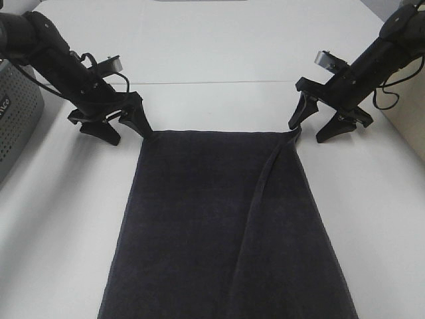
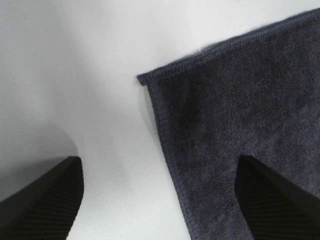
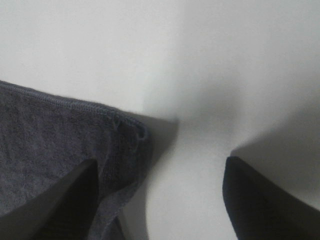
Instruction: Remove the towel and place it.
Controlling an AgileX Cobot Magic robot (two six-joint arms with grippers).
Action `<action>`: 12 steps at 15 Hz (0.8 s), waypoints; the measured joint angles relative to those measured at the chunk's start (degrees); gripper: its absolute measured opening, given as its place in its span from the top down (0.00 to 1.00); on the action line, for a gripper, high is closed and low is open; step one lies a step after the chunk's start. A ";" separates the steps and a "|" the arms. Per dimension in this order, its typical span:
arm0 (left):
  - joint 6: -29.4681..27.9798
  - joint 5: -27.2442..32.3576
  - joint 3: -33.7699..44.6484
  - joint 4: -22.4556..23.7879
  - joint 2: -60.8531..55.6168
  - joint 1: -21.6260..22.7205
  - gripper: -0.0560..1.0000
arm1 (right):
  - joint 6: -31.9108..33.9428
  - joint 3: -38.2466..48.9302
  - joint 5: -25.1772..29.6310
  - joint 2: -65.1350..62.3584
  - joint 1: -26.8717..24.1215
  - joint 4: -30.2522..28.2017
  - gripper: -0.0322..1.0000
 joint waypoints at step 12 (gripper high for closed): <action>-4.24 -5.16 -0.63 -0.29 1.72 -7.79 0.50 | 6.02 0.00 -0.74 0.00 4.81 -5.67 0.57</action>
